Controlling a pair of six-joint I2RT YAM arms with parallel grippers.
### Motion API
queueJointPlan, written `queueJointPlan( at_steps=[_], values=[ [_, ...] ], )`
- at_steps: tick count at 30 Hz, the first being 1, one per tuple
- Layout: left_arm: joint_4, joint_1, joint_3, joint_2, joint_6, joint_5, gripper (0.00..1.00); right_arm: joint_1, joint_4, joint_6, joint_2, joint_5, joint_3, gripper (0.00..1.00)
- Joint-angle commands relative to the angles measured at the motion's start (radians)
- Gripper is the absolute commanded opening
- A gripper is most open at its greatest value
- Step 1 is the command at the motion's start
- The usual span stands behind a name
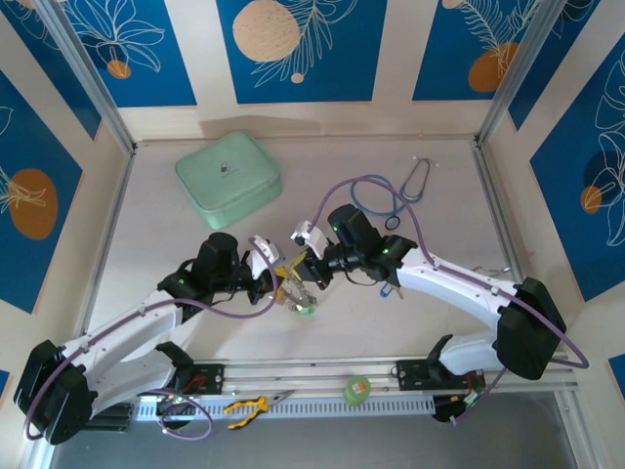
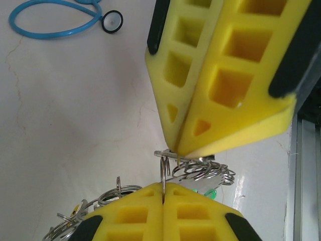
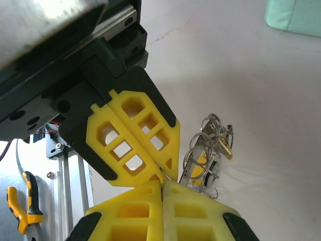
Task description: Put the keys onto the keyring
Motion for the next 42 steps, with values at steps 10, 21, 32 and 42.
queueJointPlan(
  at_steps=[10,21,32,42],
  values=[
    [0.028,-0.01,0.015,-0.005,-0.007,0.039,0.0,0.016,0.001,-0.026,0.032,0.021,0.021,0.0],
    [0.026,-0.009,0.014,-0.004,-0.004,0.039,0.0,0.016,0.036,-0.012,0.016,0.023,0.006,0.0],
    [0.023,-0.009,0.014,-0.008,-0.003,0.037,0.0,0.014,0.012,-0.003,0.025,0.102,0.011,0.0],
    [0.017,-0.009,0.012,-0.015,0.005,0.027,0.0,-0.014,0.007,0.045,0.01,0.132,0.001,0.0]
  ],
)
